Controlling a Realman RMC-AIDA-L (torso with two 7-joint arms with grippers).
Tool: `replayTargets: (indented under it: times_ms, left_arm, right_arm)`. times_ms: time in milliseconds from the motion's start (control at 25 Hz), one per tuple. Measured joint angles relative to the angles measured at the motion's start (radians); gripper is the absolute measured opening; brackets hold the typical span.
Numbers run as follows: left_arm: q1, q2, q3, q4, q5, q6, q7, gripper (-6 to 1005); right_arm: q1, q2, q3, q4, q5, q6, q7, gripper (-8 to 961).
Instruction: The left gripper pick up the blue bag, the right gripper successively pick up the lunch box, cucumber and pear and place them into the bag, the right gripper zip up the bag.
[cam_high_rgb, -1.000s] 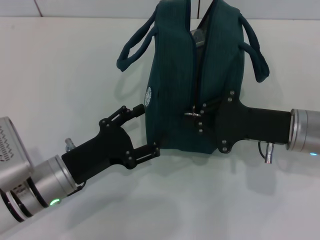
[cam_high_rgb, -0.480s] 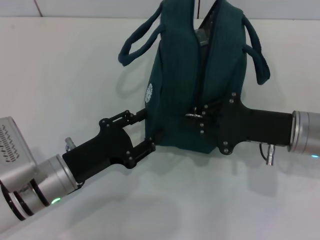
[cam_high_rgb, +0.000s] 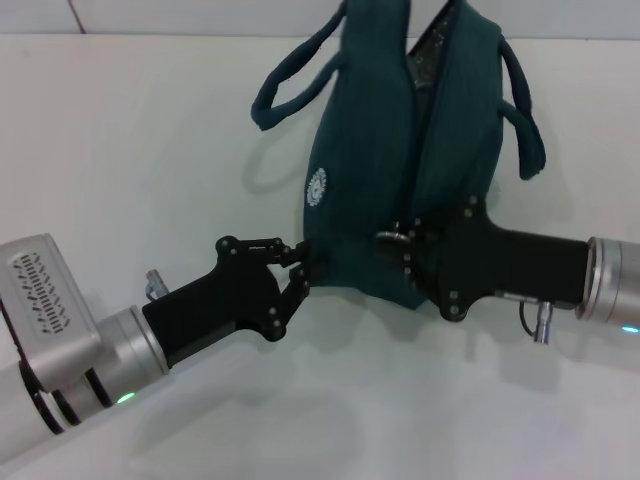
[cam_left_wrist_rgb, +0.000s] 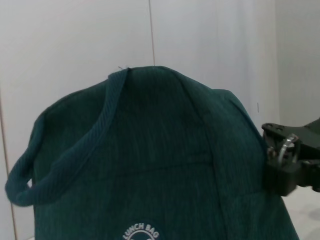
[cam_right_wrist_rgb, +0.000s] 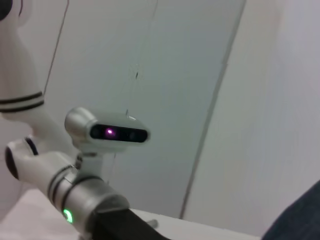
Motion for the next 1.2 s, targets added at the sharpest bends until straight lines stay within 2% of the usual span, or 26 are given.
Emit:
replayTargets:
  times_ms: [160,280,560,800,1200]
  left_arm:
    - [-0.01,0.0,0.0,-0.001,0.0,-0.003,0.006,253]
    - [-0.013,0.0,0.0,0.002,-0.003,-0.008,0.006,85]
    - [-0.026,0.0,0.0,0.004,-0.002,-0.022,0.007,55]
    - [-0.034,0.001,-0.001,0.007,-0.002,-0.033,0.017,55]
    - [-0.033,0.002,-0.005,0.007,-0.01,-0.039,0.019,56]
  right_arm:
    - [-0.001,0.0,-0.022,0.0,0.011,-0.006,0.064,9]
    - [-0.005,0.0,-0.023,-0.001,0.011,-0.02,0.12,9]
    - [0.012,-0.009,-0.021,-0.008,0.011,-0.039,0.33,9]
    - [0.016,-0.001,-0.031,-0.008,0.071,-0.048,0.383,9]
    - [0.016,-0.006,-0.033,0.001,0.078,-0.062,0.456,9]
